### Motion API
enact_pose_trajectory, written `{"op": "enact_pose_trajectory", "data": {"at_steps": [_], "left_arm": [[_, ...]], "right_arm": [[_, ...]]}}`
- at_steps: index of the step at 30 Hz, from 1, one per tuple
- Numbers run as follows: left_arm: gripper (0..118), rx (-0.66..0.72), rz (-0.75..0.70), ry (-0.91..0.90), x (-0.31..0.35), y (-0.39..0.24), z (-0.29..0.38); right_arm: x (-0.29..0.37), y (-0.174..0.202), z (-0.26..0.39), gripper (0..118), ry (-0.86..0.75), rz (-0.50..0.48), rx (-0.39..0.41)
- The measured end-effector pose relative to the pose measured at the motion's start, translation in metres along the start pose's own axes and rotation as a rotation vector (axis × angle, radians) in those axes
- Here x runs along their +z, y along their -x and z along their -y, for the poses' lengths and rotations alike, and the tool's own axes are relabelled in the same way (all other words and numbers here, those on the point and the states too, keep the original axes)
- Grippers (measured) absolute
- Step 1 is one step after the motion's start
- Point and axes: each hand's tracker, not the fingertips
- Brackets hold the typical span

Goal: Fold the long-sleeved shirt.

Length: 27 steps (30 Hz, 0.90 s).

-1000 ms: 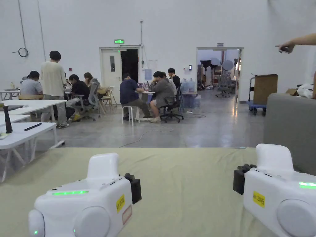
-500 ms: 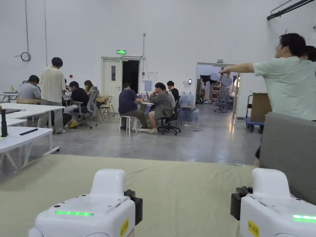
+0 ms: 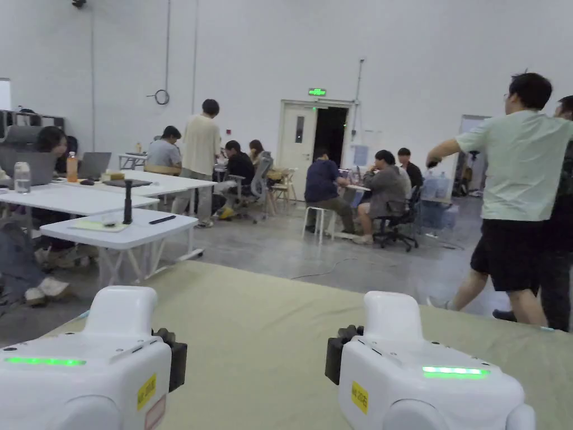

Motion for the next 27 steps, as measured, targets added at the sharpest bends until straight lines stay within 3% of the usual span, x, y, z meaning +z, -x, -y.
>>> {"op": "enact_pose_trajectory", "data": {"at_steps": [4,7,11,12,13,14,15,16,24,27], "left_arm": [[1,-0.009,-0.165,0.053,-0.011,0.048,0.01],[1,0.011,-0.18,0.125,-0.037,0.065,0.021],[4,0.103,-0.093,0.21,-0.087,0.076,0.044],[19,0.107,-0.066,0.229,-0.104,0.077,0.052],[71,0.098,-0.062,0.247,-0.123,0.076,0.062],[111,0.087,-0.071,0.293,-0.14,0.075,0.07],[118,0.07,-0.067,0.362,-0.161,0.072,0.082],[116,0.091,-0.035,0.304,-0.174,0.071,0.086],[114,0.072,-0.027,0.762,-0.301,0.043,0.202],[85,0.044,-0.049,0.866,-0.328,0.032,0.242]], "right_arm": [[-0.037,0.055,0.011,0,0.05,-0.238,0.006],[-0.055,0.069,0.019,0,0.058,-0.266,0.037],[-0.075,0.055,0.027,0,0.083,-0.28,0.059],[-0.079,0.049,0.029,0,0.093,-0.276,0.061],[-0.083,0.041,0.032,0,0.102,-0.27,0.063],[-0.085,0.035,0.035,0,0.112,-0.265,0.068],[-0.088,0.028,0.038,0,0.125,-0.253,0.074],[-0.091,0.021,0.043,0,0.135,-0.24,0.078],[-0.107,-0.024,0.071,0,0.233,-0.186,0.057],[-0.107,-0.037,0.073,0,0.249,-0.184,0.034]]}}
